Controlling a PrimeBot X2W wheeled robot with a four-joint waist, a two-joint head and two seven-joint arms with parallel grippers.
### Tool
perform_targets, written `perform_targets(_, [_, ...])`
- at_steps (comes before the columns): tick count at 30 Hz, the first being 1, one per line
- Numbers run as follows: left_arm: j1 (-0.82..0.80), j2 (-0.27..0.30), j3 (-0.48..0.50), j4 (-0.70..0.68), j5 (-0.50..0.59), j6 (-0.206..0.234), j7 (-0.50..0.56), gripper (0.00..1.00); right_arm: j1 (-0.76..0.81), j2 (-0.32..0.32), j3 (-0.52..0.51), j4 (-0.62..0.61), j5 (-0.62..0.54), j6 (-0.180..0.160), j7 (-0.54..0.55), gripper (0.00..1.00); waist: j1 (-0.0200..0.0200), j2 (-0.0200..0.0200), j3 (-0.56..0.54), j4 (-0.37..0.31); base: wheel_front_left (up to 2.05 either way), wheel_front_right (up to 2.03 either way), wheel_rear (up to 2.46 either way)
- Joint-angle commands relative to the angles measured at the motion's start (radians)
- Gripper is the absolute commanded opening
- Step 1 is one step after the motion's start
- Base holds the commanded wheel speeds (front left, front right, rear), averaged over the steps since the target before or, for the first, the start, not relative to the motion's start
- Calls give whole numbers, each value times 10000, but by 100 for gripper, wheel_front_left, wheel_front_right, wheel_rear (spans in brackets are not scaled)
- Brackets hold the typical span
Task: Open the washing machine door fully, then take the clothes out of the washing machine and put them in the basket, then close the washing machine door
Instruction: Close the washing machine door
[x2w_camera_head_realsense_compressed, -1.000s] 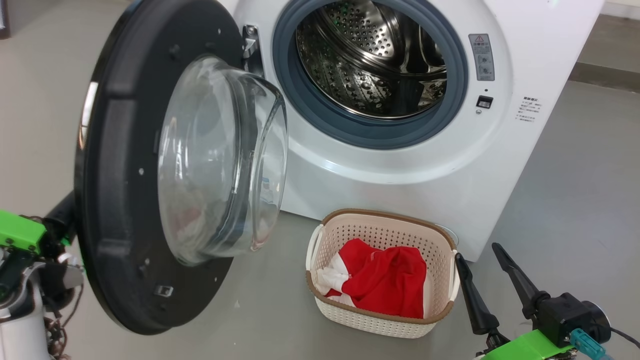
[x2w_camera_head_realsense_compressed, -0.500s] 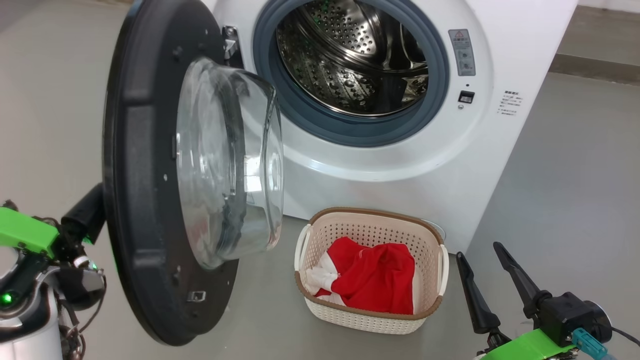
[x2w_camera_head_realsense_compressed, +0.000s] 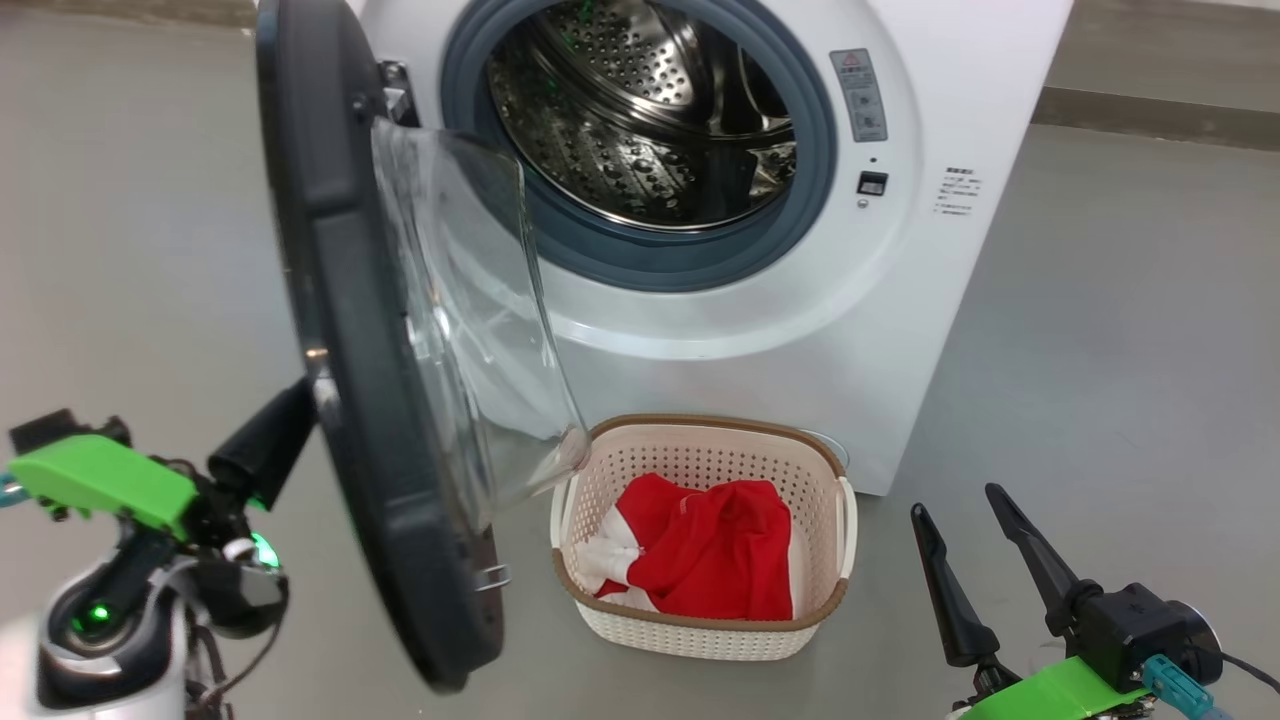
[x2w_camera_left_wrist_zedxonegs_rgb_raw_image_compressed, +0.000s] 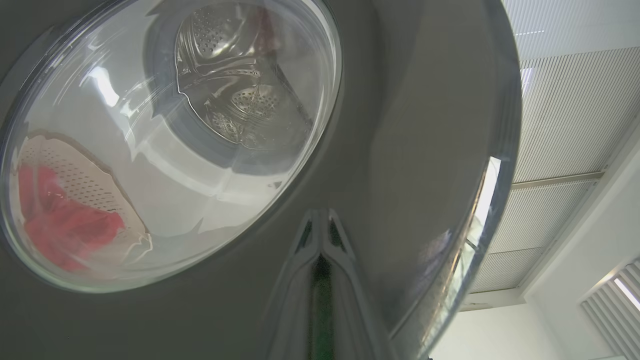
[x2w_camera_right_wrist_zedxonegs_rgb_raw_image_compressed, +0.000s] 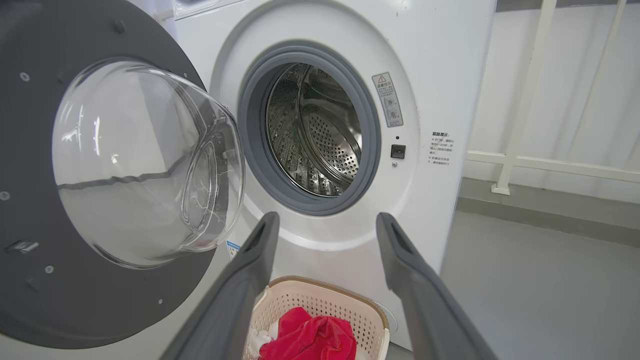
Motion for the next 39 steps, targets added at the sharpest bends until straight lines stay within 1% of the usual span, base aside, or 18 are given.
perform_targets(1, [-18, 109, -178, -450, -289, 29, -65, 0, -337, -116, 270, -207, 163, 62, -64, 100, 0, 0, -8, -148, 0, 0, 0])
perform_targets(5, [55, 108, -622, -522, -580, -57, -559, 0, -302, -116, 269, -174, 166, 62, -64, 100, 0, 0, -23, -308, 0, 0, 0])
perform_targets(12, [-8, 107, -1355, -509, -1487, -284, -1451, 0, -266, -116, 298, -160, 144, 62, -64, 100, 0, 0, -46, -584, 0, 0, 0])
perform_targets(13, [-33, 107, -1436, -503, -1599, -332, -1598, 0, -264, -116, 293, -159, 146, 62, -64, 100, 0, 0, -41, -633, 0, 0, 0])
perform_targets(14, [-95, 107, -1627, -457, -1808, -454, -1996, 0, -251, -116, 314, -165, 145, 62, -64, 100, 0, 0, -5, -804, 0, 0, 0])
perform_targets(15, [-116, 107, -1686, -447, -1868, -496, -2096, 0, -246, -116, 307, -168, 141, 62, -64, 100, 0, 0, 12, -864, 0, 0, 0])
perform_targets(16, [-204, 107, -1933, -413, -2176, -665, -2282, 0, -272, -116, 270, -158, 133, 62, -64, 100, 0, 0, 101, -1130, 0, 0, 0])
perform_targets(22, [-326, 107, -2245, -287, -2368, -800, -2511, 0, -332, -116, 278, -162, 145, 62, -64, 100, 0, 0, 217, -1615, 0, 0, 0])
perform_targets(29, [-591, 107, -2388, -80, -2533, -1012, -2740, 0, -456, -116, 252, -156, 107, 62, -64, 100, 0, 0, 430, -2169, 0, 0, 0])
perform_targets(39, [-1230, 107, -2617, 385, -2845, -1378, -3238, 0, -655, -116, 250, -164, 133, 62, -65, 100, 0, 0, 749, -2754, 0, 0, 0])
